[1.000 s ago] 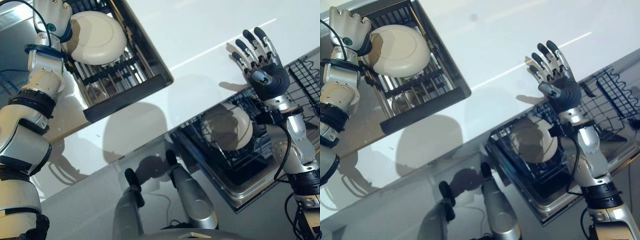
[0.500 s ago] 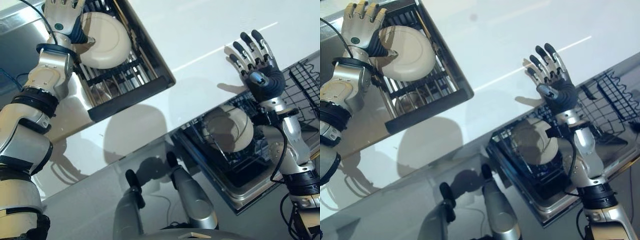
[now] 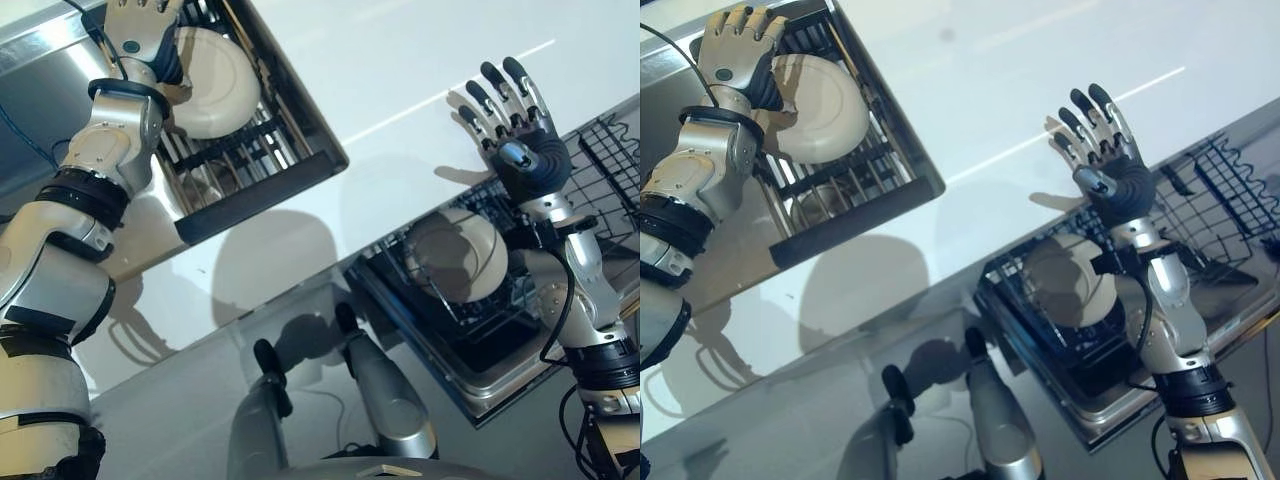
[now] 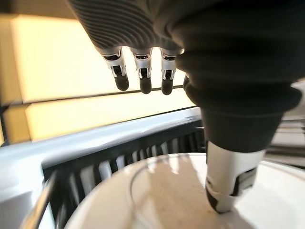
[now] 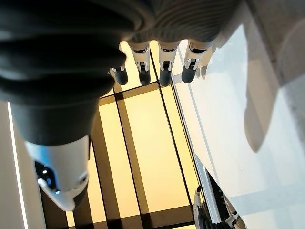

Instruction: Pick up plates and place into dishwasher.

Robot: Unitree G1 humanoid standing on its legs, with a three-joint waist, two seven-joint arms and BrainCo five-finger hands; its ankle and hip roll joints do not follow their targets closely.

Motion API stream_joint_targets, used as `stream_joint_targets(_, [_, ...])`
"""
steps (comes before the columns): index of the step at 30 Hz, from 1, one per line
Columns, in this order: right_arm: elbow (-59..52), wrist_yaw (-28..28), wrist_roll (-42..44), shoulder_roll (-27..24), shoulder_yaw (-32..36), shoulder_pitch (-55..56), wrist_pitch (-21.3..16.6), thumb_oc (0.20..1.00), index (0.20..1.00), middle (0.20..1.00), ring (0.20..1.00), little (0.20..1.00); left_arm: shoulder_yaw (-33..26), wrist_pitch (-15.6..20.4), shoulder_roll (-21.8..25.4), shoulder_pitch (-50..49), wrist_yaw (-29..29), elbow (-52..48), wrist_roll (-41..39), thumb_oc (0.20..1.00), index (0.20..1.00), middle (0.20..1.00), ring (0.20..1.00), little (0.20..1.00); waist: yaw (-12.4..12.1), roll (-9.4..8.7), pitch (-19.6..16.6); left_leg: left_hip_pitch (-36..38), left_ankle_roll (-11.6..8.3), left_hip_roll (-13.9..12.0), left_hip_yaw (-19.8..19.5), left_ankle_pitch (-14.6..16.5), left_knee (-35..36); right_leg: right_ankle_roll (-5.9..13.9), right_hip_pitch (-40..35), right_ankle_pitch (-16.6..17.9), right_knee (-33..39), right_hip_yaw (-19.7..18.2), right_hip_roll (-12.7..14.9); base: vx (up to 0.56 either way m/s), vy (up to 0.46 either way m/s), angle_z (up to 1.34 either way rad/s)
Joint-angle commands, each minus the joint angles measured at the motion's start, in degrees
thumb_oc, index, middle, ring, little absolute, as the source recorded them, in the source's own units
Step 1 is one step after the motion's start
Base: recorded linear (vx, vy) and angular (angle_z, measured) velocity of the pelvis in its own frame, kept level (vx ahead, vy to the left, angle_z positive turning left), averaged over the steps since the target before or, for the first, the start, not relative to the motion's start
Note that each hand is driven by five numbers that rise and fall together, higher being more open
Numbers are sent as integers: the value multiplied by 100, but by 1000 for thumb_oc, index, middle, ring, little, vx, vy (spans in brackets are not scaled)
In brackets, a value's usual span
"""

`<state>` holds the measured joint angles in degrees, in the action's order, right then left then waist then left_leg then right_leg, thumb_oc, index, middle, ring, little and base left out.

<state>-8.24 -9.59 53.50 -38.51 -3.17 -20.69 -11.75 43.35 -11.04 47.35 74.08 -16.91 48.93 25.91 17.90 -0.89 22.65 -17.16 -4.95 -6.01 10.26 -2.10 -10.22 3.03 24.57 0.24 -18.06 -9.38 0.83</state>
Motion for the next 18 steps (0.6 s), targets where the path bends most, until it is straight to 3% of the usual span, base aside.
stream_joint_targets(1, [-96, 27, -67, 67, 219, -383, 51, 1000, 1000, 1000, 1000, 1000, -541, -125, -95, -508, 163, 307, -1123, 1000, 1000, 1000, 1000, 1000, 94, -134, 104, -308, 142, -18, -102, -45, -22, 127, 20, -85, 119, 178, 161, 22, 2, -6])
stream_joint_targets(4, [-80, -6, -15, 26, 249, -393, 80, 1000, 1000, 1000, 1000, 1000, -886, -52, -167, -524, 177, 633, -1858, 1000, 1000, 1000, 1000, 1000, 131, -148, 80, -281, 142, -35, -78, -35, -30, 110, 16, -113, 108, 171, 152, 23, 2, -5])
stream_joint_targets(12, [-41, -203, 122, -123, 271, -439, 133, 1000, 1000, 1000, 1000, 1000, -982, 377, -265, -334, 369, 1192, -2514, 1000, 1000, 1000, 1000, 1000, 300, -169, 79, -194, 120, -67, 10, 4, -19, 96, 8, -168, 85, 131, 148, 12, 11, -2])
stream_joint_targets(18, [1, -274, 171, -236, 251, -478, 133, 1000, 1000, 1000, 1000, 1000, -912, 427, -286, -182, 410, 1341, -2617, 1000, 1000, 1000, 1000, 1000, 388, -173, 123, -219, 104, -101, 52, 3, -64, 85, 85, -176, 9, 100, 122, 5, 3, 0])
